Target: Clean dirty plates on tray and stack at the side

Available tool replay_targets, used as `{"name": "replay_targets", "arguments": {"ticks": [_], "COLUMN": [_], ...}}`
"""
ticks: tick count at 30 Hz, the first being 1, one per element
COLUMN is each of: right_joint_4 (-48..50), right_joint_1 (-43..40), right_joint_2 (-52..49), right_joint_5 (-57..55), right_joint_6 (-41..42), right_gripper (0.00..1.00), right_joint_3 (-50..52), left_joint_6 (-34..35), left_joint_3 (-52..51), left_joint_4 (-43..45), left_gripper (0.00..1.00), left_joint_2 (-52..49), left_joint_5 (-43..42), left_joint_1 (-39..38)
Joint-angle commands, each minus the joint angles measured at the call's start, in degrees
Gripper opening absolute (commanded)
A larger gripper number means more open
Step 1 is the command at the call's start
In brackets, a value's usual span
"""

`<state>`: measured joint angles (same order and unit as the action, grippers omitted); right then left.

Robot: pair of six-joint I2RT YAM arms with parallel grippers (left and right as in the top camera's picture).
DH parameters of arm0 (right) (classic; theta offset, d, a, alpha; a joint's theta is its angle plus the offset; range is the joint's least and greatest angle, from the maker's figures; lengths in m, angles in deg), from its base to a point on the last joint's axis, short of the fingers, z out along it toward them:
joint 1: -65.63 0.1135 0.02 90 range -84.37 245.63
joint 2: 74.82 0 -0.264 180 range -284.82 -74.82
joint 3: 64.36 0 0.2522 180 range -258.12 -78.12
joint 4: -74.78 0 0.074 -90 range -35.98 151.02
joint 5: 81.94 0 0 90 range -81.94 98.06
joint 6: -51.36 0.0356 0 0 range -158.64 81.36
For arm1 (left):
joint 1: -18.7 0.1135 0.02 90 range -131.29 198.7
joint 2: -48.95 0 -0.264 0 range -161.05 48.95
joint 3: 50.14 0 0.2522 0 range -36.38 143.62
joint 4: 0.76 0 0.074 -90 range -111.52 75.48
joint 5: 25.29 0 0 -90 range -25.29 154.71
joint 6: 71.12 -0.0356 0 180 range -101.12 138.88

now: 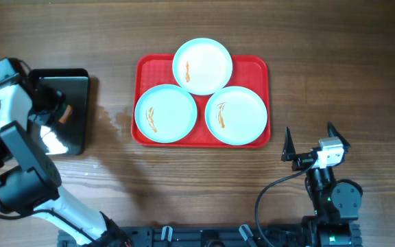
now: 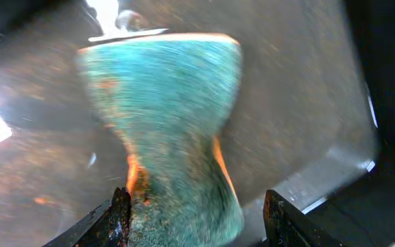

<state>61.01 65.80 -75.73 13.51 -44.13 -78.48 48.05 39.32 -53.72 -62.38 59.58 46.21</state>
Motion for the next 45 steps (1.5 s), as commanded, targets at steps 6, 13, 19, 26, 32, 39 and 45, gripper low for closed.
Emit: {"name": "replay_targets", "arguments": {"ticks": [6, 13, 19, 26, 32, 39, 45], "right_joint_4": [0.2, 0.2, 0.2, 0.2, 0.2, 0.2, 0.2], "right_joint_1": [-0.3, -0.3, -0.3, -0.3, -0.3, -0.3, -0.3], "right_joint_2": [0.3, 0.3, 0.3, 0.3, 0.3, 0.3, 0.3], "right_joint_5": [-0.7, -0.7, -0.7, -0.7, -0.7, -0.7, -0.7], "right_joint_6": [-0.5, -0.5, -0.5, -0.5, -0.5, -0.5, -0.5], "right_gripper": [1.0, 1.0, 1.0, 1.0, 1.0, 1.0, 1.0], "right_joint_3": [0.1, 0.1, 0.1, 0.1, 0.1, 0.1, 0.1], "left_joint_6": [-0.3, 3.8, 14.3, 17.1, 26.6, 30.9, 33.4], "left_joint_3": [-0.7, -0.7, -0.7, -0.7, -0.7, -0.9, -1.9], "left_joint_4": [0.9, 1.6, 2.6, 5.0, 6.3, 5.4, 6.5], "left_gripper": [0.55, 0.55, 0.61, 0.63, 0.61, 0.36, 0.87], "left_joint_2": [-1.6, -1.8, -2.1, -2.1, -2.1, -2.1, -2.1], "left_joint_5": [4.7, 5.4, 5.2, 5.0, 5.0, 8.8, 11.1], "left_joint_1": [-3.5, -1.0, -1.1, -1.1, -1.1, -1.1, -1.0]}}
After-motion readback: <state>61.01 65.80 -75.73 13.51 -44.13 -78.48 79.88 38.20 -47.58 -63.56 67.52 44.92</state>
